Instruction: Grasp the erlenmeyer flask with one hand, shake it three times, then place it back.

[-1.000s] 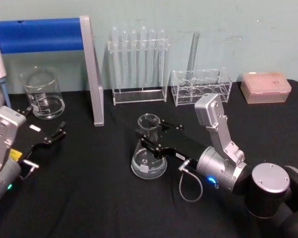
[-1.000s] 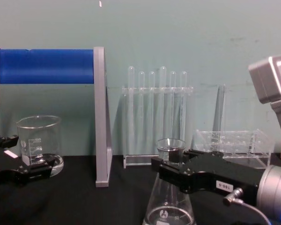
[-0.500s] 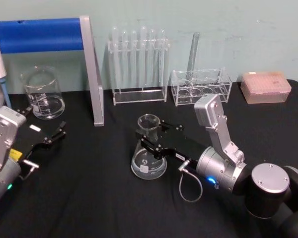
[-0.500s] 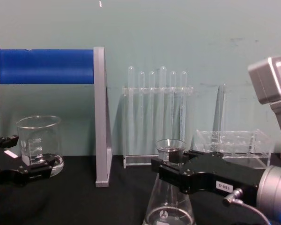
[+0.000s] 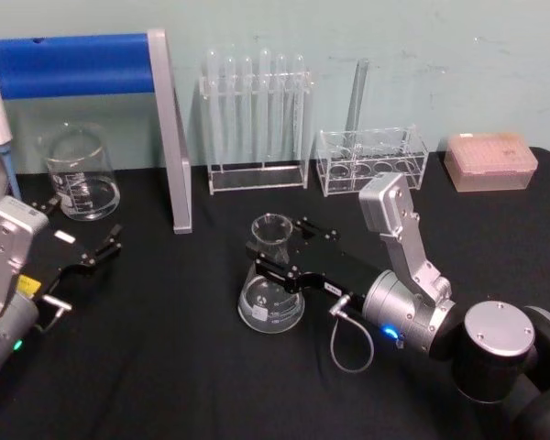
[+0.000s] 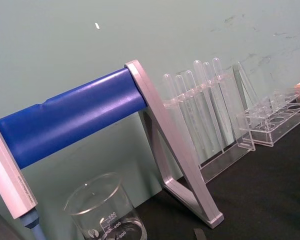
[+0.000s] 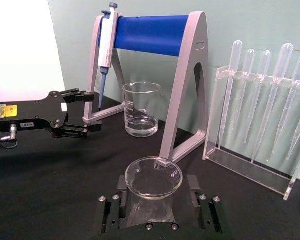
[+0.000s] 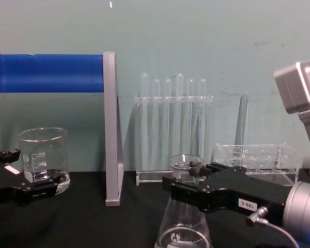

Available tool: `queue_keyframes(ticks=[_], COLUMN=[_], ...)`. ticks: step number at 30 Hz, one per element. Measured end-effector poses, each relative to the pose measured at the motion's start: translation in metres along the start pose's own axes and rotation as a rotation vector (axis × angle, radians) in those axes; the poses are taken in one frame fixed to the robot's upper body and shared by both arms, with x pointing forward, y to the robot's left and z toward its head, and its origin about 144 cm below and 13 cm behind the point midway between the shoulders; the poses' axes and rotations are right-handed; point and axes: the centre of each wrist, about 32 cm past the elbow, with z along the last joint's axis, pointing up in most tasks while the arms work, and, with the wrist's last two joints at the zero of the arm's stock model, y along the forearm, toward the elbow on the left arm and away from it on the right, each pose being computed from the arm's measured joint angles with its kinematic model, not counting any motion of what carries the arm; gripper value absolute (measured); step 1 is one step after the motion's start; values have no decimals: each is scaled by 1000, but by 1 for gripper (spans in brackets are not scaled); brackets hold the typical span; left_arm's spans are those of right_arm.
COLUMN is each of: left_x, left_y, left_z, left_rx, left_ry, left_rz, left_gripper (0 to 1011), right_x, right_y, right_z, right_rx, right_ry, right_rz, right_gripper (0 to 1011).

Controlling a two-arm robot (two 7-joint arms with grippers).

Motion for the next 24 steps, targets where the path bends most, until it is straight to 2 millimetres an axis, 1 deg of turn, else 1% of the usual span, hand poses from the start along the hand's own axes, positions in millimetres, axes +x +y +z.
queue_keyframes(ticks=[5,6,8,9,11,12,24], left_x=[0,0,0,0,0,0,0], left_y=[0,0,0,0,0,0,0], left_z=[0,0,0,0,0,0,0], left_rx=[0,0,0,0,0,0,0], left_ry=[0,0,0,0,0,0,0], left_rz=[0,0,0,0,0,0,0], left_gripper=[1001,1001,1001,1001,1001,1001,1001], right_x=[0,0,0,0,0,0,2], right_y=[0,0,0,0,0,0,-2], right_z=[0,0,0,0,0,0,-1], right_rx=[0,0,0,0,0,0,-3], right_ry=[0,0,0,0,0,0,1], right_rz=[0,0,0,0,0,0,11], right_gripper=[828,881,906,960,990,1002,1003])
